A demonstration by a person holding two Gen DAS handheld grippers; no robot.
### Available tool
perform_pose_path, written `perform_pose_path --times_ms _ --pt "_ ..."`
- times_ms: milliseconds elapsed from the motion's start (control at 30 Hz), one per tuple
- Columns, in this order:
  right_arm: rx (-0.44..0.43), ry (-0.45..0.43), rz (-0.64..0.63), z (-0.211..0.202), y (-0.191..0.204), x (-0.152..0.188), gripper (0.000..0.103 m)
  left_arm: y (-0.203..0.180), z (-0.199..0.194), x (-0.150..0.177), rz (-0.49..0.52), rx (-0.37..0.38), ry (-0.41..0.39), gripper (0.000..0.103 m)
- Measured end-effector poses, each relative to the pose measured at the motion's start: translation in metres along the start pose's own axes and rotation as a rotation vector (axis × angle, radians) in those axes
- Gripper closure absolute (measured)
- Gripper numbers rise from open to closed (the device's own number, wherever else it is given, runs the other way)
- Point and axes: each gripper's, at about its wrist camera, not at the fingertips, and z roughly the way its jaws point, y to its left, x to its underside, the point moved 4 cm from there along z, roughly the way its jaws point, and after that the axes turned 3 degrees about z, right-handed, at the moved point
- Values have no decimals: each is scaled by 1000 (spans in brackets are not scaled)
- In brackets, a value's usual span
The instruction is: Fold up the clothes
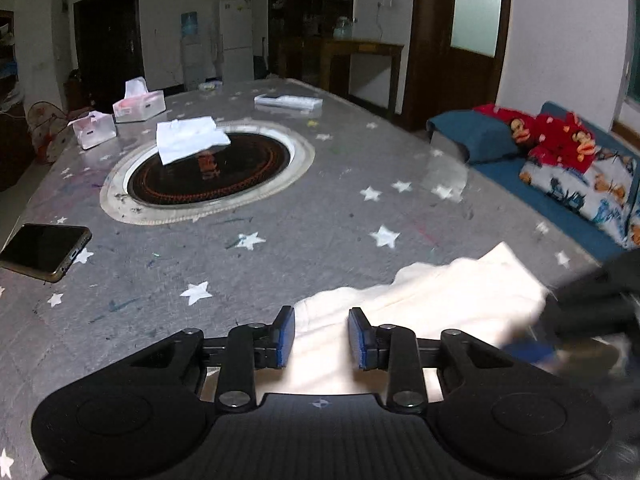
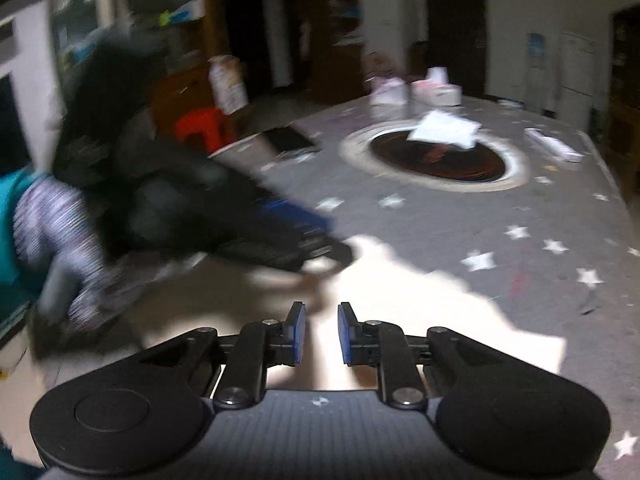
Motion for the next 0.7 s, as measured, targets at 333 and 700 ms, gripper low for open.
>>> perform_pose_path --times_ms 333,700 --pt "-59 -17 -41 -42 28 22 80 9 -13 0 -67 -13 -29 70" --pt "170 -47 164 -13 -54 4 71 0 -52 37 -73 -6 -65 70"
